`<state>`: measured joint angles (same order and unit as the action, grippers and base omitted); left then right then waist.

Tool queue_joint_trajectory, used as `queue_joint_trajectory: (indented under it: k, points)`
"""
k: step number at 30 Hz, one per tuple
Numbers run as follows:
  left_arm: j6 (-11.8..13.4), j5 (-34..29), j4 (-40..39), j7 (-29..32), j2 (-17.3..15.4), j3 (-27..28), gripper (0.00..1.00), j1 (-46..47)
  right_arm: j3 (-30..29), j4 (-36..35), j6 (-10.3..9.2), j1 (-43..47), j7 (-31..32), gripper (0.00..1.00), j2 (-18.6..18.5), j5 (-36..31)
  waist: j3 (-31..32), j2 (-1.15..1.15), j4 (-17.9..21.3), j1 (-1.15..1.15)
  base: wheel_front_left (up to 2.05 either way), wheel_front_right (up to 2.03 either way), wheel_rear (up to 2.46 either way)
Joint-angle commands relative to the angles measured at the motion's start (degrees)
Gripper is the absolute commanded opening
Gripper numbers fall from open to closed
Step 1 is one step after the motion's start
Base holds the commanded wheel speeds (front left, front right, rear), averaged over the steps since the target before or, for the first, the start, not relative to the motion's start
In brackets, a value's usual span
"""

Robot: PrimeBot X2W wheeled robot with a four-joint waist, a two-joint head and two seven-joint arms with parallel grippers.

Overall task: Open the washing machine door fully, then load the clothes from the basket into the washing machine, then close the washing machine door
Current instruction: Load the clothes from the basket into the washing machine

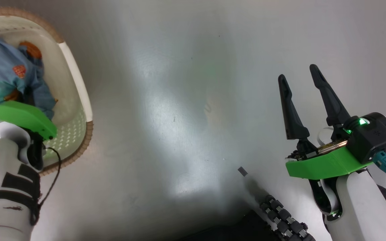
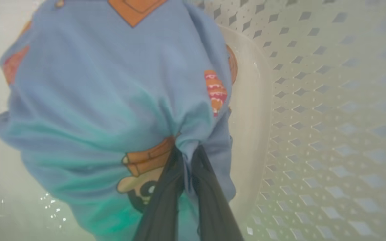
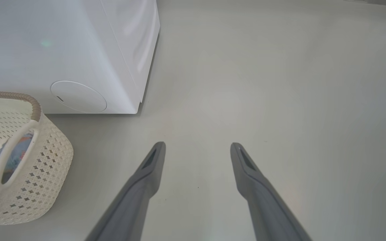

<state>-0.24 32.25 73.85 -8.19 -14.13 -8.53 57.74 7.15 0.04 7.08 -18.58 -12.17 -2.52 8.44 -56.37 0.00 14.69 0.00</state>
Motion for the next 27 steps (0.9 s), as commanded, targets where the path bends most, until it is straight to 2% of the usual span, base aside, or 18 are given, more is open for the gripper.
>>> queue_joint_trajectory:
  k: [1,11,18,19,27]
  points:
    - [-0.3,0.0,-0.1,-1.7,-1.4,0.7,0.00,-2.9,0.9,-0.7,0.41,1.4,-0.1,1.00,-0.4,-0.9,0.7,0.00,-0.6,0.00,0.00,0.00,0.00]
    - [-1.6,-1.8,-4.0,-6.7,1.6,-0.6,0.00,-6.3,-1.0,-0.5,0.41,2.5,0.3,1.00,-0.7,-2.5,7.3,0.00,-4.5,0.00,0.00,0.00,0.00]
    - [-0.6,-5.4,-17.5,-6.8,3.5,1.7,0.00,-14.5,-2.3,-0.3,0.41,4.4,1.2,1.00,-1.6,-3.2,14.7,0.00,-7.2,0.00,0.00,0.00,0.00]
    - [-0.6,-5.4,-17.5,-6.8,3.5,1.7,0.00,-14.5,-2.3,-0.3,0.41,4.4,1.2,1.00,-1.6,-3.2,14.7,0.00,-7.2,0.00,0.00,0.00,0.00]
    - [0.1,-11.2,-32.2,-6.8,6.4,6.0,0.00,-27.2,-4.2,0.1,0.41,8.6,2.9,1.00,-1.9,-3.4,25.8,0.00,-8.7,0.00,0.00,0.00,0.00]
